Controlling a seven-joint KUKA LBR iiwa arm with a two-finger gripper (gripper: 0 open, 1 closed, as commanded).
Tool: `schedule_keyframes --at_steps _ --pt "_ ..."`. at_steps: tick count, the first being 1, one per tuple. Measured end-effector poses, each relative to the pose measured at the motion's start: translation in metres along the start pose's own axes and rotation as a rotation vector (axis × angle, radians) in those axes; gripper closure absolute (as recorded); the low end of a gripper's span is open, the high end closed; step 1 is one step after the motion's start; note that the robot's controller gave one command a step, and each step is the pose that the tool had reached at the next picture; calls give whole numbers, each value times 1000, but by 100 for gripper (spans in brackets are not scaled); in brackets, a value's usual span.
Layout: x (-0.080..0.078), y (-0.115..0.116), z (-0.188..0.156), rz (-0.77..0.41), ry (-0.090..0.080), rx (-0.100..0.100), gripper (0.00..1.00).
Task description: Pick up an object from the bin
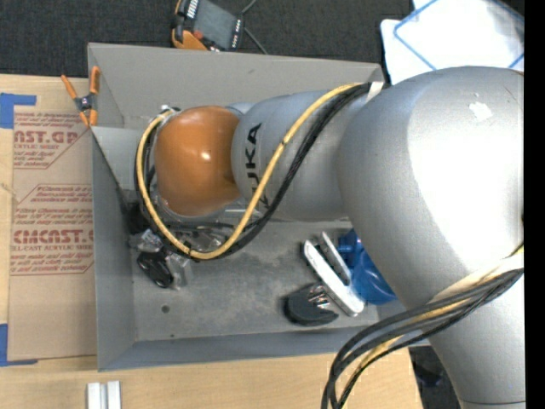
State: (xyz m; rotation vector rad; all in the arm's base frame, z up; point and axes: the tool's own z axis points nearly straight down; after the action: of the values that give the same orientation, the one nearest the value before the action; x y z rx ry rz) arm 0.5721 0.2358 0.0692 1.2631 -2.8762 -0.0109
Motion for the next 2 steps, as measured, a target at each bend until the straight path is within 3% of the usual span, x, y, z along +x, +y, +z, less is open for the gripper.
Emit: schedule_keyframes --at_steps 1,2 --pt "3 2 -21 0 9 -5 100" --pt "0 1 -50 0 1 -1 100"
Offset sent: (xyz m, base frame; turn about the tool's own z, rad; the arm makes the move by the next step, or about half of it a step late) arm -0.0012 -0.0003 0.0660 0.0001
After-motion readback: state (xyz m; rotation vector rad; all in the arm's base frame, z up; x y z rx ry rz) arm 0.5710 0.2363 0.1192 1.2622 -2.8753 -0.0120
